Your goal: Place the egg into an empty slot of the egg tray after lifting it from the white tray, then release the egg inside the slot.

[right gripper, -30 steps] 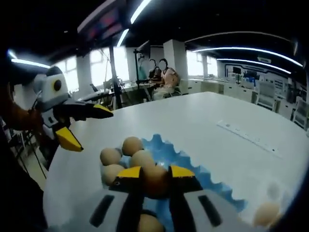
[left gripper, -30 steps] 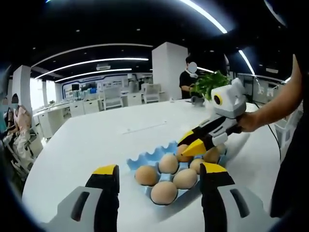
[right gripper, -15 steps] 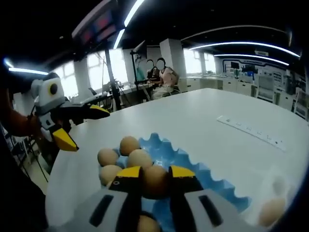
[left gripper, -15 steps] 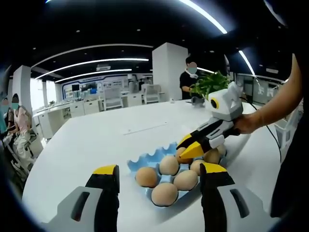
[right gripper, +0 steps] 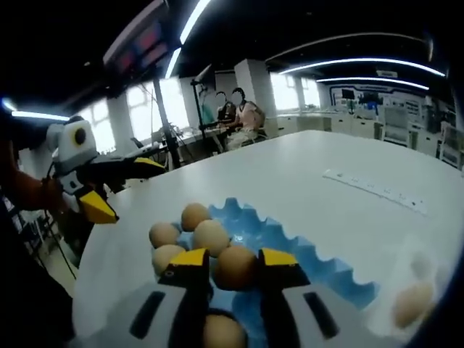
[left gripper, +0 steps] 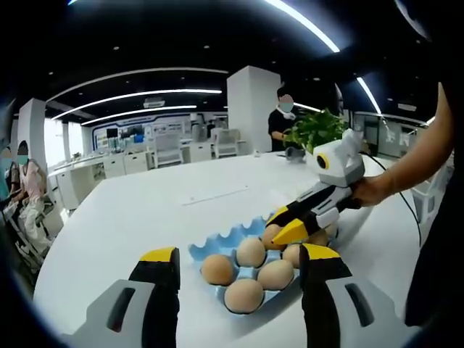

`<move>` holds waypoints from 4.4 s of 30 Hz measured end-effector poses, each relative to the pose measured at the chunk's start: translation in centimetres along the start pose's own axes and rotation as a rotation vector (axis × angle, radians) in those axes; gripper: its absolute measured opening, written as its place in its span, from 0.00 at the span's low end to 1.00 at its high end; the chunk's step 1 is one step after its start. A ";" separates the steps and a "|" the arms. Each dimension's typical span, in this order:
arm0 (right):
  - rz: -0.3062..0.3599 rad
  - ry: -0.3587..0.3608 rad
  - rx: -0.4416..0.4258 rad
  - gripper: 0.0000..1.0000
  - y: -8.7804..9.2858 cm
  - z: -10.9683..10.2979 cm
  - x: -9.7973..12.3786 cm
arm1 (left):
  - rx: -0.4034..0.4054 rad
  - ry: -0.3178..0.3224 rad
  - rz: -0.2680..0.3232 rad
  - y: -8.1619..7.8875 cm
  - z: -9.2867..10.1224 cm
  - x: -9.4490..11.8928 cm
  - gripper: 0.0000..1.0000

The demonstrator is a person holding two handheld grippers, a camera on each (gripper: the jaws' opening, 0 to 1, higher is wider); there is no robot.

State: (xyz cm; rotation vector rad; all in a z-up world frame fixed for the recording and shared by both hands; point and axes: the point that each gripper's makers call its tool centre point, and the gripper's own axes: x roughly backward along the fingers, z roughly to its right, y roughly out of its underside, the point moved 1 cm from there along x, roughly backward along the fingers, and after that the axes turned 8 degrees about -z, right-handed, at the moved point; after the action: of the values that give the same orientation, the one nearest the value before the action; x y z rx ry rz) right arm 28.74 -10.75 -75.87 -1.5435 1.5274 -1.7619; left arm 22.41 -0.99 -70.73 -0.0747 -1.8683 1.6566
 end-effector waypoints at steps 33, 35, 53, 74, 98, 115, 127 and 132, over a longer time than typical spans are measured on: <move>0.066 0.519 -0.156 0.25 6.4 12.1 17.6 | 0.002 0.031 -0.003 -0.3 1.2 -0.5 0.63; 0.072 0.562 -0.179 0.25 7.0 13.2 19.1 | 0.003 0.028 -0.004 -0.3 1.2 -0.5 0.64; 0.026 0.780 -0.266 0.27 10.9 16.8 24.7 | -0.005 0.034 -0.023 -0.2 1.3 -0.7 0.63; 0.031 0.799 -0.275 0.24 12.1 17.1 24.6 | 0.002 0.038 -0.017 -0.5 1.1 -0.6 0.60; 0.093 0.688 -0.177 0.24 7.0 13.5 22.5 | -0.006 0.018 -0.011 -0.4 0.6 -0.4 0.65; 0.111 0.404 -0.064 0.24 2.1 7.2 12.7 | -0.006 0.036 -0.020 -0.1 1.0 -0.5 0.62; 0.088 0.229 -0.014 0.24 -0.2 3.6 6.5 | 0.001 0.036 -0.024 0.0 0.8 -0.5 0.62; 0.075 0.202 0.009 0.24 -0.4 3.1 5.1 | 0.006 0.038 -0.027 0.2 0.8 -0.4 0.62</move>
State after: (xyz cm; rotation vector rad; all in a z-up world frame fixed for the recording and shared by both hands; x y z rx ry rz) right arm 29.74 -16.17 -73.56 -1.3182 1.6441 -1.9275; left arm 22.29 -1.79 -71.08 -0.0773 -1.8287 1.6311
